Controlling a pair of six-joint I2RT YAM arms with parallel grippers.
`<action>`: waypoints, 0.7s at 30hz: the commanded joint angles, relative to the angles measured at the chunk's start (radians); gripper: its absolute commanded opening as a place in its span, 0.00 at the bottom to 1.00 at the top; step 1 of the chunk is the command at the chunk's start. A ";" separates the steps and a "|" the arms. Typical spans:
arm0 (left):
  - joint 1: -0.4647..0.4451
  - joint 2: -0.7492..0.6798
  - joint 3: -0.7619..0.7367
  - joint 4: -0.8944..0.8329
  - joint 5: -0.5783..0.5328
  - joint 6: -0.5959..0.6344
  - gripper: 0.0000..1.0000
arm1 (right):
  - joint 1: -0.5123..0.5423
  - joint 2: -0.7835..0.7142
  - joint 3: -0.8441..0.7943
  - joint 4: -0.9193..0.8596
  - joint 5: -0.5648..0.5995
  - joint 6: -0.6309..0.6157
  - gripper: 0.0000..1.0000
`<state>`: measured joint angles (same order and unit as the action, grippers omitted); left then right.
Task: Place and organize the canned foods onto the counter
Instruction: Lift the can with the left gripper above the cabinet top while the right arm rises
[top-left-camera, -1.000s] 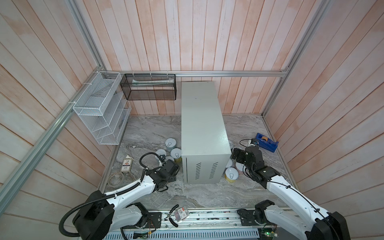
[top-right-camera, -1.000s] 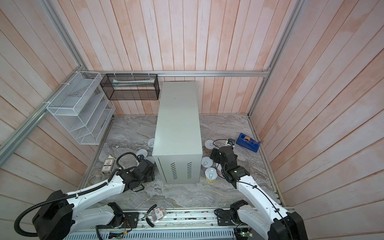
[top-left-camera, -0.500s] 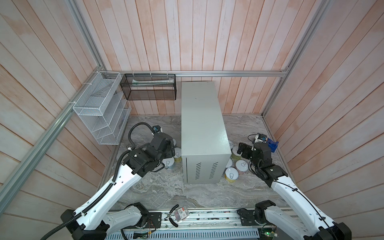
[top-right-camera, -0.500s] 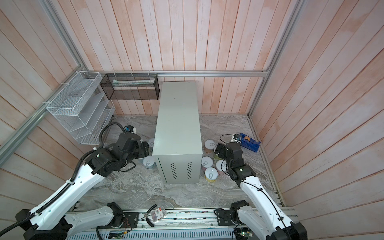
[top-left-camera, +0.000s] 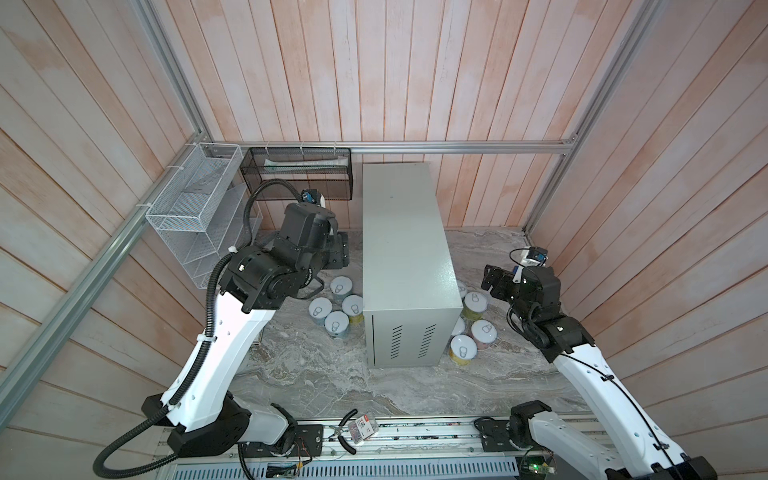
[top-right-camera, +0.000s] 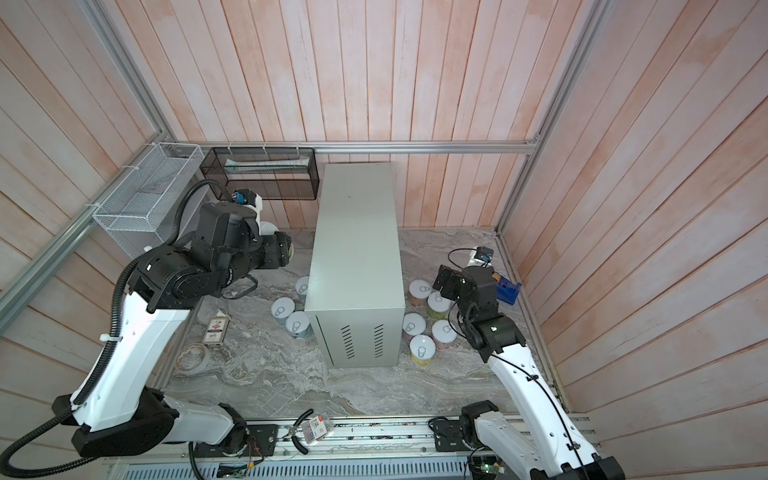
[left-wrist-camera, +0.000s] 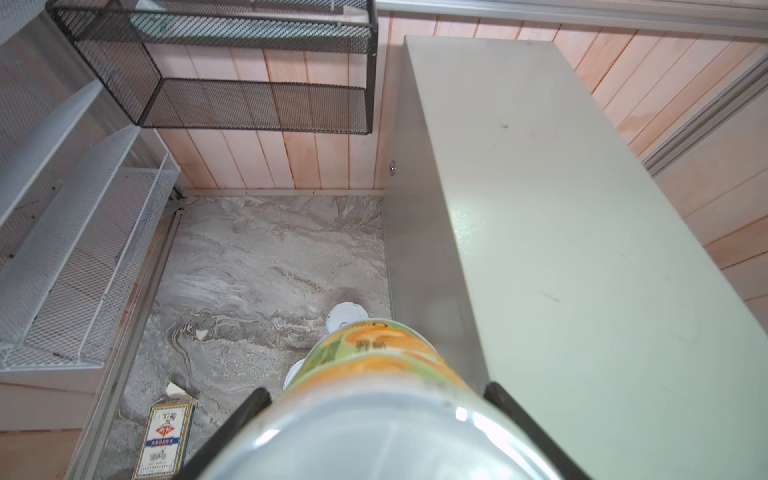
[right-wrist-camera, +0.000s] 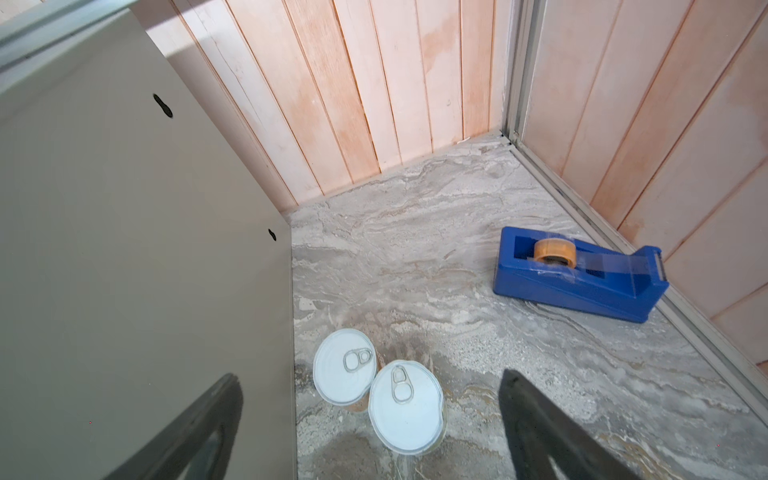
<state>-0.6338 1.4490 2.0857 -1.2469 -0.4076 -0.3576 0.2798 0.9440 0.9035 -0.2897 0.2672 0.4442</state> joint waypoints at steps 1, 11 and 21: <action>0.003 0.066 0.148 0.026 0.052 0.067 0.00 | -0.002 0.033 0.079 -0.052 -0.005 -0.023 0.94; 0.000 0.366 0.487 0.020 0.295 0.117 0.00 | 0.038 0.225 0.387 -0.129 0.101 -0.182 0.95; -0.008 0.434 0.487 0.065 0.334 0.116 0.00 | 0.144 0.342 0.572 -0.119 0.135 -0.238 0.95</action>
<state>-0.6361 1.8950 2.5385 -1.2503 -0.0963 -0.2535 0.3985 1.2659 1.4406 -0.3882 0.3634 0.2417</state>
